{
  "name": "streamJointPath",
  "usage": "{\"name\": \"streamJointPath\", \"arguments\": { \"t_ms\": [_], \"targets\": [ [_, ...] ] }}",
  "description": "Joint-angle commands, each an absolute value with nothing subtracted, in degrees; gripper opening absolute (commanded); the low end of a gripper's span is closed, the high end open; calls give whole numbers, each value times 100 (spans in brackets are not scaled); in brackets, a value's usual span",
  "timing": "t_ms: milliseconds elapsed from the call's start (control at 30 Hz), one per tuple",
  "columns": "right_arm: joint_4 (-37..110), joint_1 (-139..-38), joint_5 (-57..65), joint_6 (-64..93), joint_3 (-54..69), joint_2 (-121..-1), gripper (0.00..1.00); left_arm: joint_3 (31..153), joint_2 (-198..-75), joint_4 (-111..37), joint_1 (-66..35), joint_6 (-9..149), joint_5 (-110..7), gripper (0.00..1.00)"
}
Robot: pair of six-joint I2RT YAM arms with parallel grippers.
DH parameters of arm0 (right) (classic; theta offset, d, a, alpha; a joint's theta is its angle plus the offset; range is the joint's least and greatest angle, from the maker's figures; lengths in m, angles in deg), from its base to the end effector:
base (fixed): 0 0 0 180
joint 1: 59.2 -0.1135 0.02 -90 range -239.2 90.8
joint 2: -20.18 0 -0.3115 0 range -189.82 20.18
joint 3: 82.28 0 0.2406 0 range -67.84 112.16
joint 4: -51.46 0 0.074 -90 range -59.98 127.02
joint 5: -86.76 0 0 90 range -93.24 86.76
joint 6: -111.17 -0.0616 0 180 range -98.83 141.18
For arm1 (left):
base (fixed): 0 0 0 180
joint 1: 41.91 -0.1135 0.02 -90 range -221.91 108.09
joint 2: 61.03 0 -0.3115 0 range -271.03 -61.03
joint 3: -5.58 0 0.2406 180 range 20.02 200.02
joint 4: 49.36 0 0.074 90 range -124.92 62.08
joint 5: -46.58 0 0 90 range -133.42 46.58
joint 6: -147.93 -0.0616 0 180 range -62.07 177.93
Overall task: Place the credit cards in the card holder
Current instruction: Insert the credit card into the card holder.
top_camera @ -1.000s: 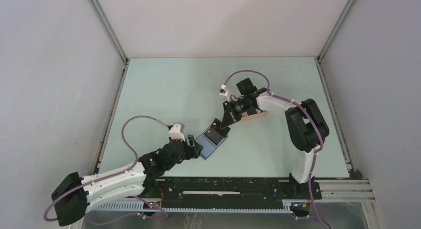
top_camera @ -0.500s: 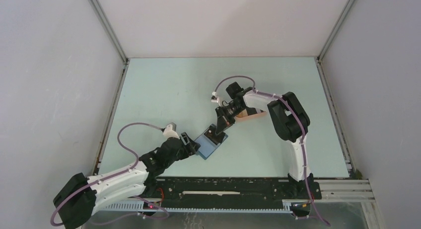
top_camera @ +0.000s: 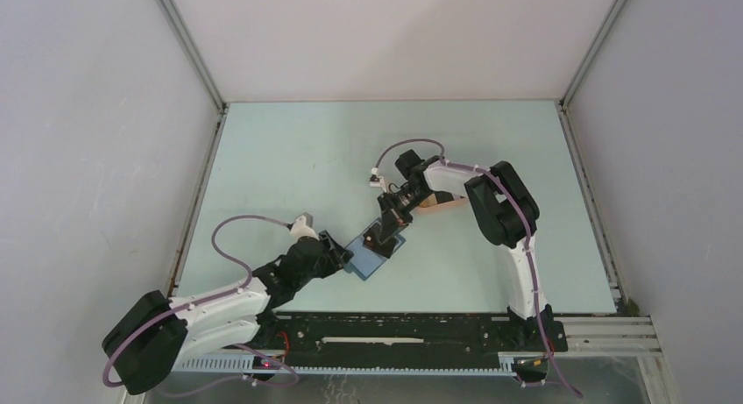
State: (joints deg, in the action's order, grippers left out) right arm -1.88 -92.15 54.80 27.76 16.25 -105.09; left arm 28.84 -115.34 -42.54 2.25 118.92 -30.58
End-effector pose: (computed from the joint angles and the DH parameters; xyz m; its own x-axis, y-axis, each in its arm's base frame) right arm 0.3350 0.2794 0.1546 -0.7740 -0.5741 -0.2670 -0.5027 0.3008 0.8104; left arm 0.1173 -0.0948 0.1601 -0.6975 -0.5112 -0.5021 -0.1168 0.7725 -0.6242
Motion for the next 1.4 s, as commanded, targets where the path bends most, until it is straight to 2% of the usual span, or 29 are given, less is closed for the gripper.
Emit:
{"name": "streamJointPath", "arguments": {
  "t_ms": [0, 233, 567, 933, 1367],
  "targets": [
    [-298, -9321, 5642, 2889, 1820, -10608, 0, 2981, -11828, -3818, 146, 11708, -3209, 52],
    [-60, -9317, 5496, 2629, 1745, -10666, 0, 3108, -12196, -3969, 30, 11432, -3353, 49],
    [1241, -9195, 5335, 1873, 1084, -10397, 0, 3315, -12948, -4046, -53, 11102, -3522, 37],
    [2461, -8908, 5272, 1296, 134, -9867, 0, 3406, -13435, -4182, -75, 10959, -3590, 32],
    [3002, -8758, 5188, 1000, -349, -9615, 0, 3455, -14391, -4685, -126, 10830, -3817, 26]
  ]
}}
